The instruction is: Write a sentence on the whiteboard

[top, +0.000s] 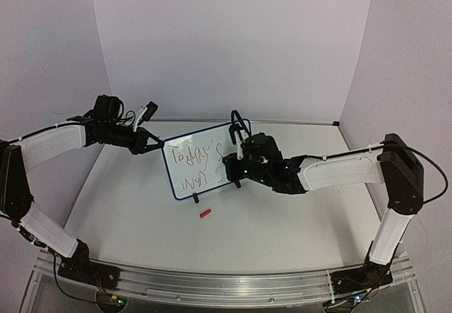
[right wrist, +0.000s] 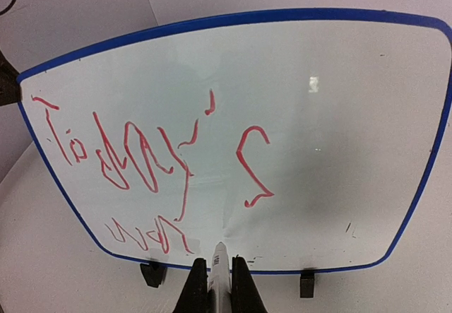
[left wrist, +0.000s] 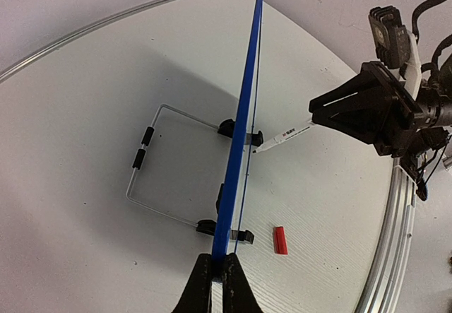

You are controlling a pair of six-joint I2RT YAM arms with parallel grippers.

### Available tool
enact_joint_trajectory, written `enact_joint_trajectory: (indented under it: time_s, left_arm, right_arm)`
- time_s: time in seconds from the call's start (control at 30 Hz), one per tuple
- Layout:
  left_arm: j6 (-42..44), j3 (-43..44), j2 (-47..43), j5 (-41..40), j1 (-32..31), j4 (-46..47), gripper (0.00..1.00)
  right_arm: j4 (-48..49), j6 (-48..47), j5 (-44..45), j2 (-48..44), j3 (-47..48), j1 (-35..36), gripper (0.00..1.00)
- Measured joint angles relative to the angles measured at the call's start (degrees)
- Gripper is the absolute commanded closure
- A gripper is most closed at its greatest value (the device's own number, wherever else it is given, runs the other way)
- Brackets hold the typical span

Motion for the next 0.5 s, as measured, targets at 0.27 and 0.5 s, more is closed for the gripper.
enact_joint_trajectory:
  time_s: [0.27, 0.5]
  left_arm:
    - [0.0, 0.0, 0.0, 0.0, 0.0, 0.0, 1.0]
    - [0.0, 0.0, 0.0, 0.0, 0.0, 0.0, 1.0]
  right_arm:
    - [0.2, 0.2, -0.8, 0.3, 0.1, -0.6, 1.0]
    - [0.3, 0.5, -1.4, 1.9, 0.5, -0.6, 1.0]
